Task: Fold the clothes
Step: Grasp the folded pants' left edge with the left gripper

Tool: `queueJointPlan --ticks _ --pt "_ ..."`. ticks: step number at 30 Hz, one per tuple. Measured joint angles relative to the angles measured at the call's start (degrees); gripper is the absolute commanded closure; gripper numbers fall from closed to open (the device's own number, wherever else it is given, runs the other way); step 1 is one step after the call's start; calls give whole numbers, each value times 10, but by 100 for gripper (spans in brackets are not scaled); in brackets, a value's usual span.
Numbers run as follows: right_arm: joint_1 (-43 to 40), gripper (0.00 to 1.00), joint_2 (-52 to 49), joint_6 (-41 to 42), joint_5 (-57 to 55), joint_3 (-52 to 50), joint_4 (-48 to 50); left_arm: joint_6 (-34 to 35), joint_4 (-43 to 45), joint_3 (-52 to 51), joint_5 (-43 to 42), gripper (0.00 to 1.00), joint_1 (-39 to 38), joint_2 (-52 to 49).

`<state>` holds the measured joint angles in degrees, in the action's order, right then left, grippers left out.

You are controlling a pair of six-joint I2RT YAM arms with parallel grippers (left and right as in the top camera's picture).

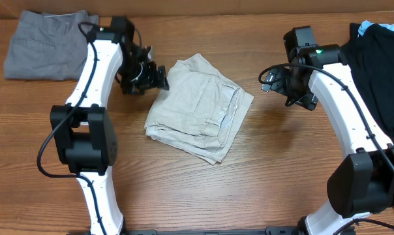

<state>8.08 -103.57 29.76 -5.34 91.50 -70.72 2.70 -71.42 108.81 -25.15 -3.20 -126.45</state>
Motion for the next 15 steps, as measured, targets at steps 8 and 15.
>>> queueJointPlan --ticks 8,15 --pt "0 0 0 0 0 0 0 -49 82 -89 -86 4 13 0" --pt "0 0 0 0 0 0 0 -60 117 -133 -106 4 3 -7"
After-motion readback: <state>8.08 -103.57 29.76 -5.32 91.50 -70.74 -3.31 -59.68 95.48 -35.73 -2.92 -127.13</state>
